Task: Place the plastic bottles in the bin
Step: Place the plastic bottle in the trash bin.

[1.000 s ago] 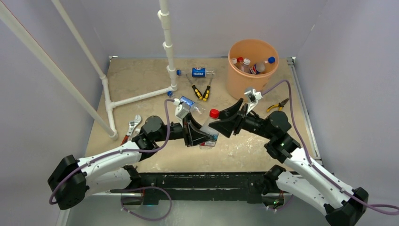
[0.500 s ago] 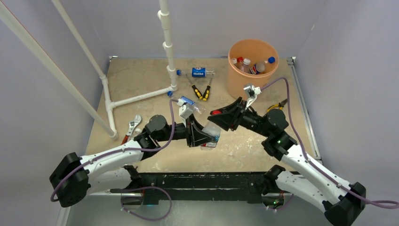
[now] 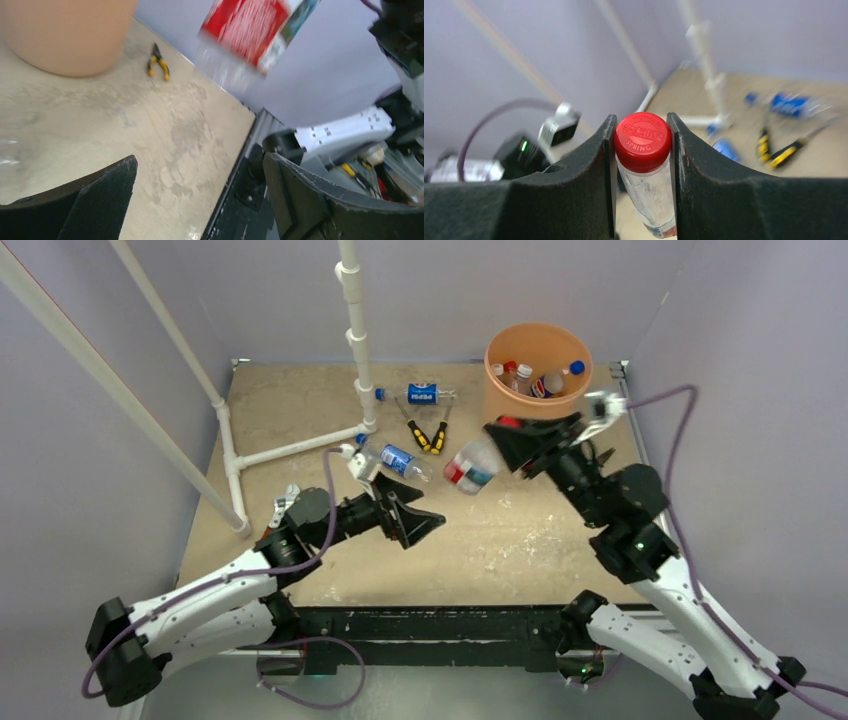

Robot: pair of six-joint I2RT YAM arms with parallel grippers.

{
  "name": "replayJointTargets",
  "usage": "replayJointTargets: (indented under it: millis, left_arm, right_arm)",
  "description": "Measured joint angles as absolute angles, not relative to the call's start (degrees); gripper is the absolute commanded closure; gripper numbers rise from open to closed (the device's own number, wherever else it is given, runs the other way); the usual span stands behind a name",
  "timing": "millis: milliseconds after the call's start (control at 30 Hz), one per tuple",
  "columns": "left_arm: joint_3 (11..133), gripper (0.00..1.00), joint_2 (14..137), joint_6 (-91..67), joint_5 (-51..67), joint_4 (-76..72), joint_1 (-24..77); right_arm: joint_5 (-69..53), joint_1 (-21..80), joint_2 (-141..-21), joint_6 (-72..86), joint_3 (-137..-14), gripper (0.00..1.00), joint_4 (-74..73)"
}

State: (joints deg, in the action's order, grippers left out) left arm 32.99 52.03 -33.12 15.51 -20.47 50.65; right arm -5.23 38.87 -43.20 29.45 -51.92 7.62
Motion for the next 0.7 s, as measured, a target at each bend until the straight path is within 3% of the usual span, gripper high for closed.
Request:
replayJointTargets:
  millis: [167,333,533,700]
  left_arm:
    - [32.5,0.01,39.7,-33.2,2.1,-15.6,50.7]
    - [32.0,0.02,34.4,-33.5,-6.5,-11.6,50.7]
    - [31.3,0.05,35.4,-36.2,-11.9,-4.3,50.7]
    - [26.8,0.06,32.3,-38.9,-13.3,-1.7,50.7]
  right_arm:
    - [17.8,38.9,-42.5,20.7,-62.2,1.00,9.5]
    - [36.8,35.9,-53.2,7.5,-70.4,1.00,20.9]
    - [36.8,20.8,-74.3,4.1,-80.8,1.00,20.6]
    - [30.6,11.1,-85.8,8.5,-81.9,1.00,15.2]
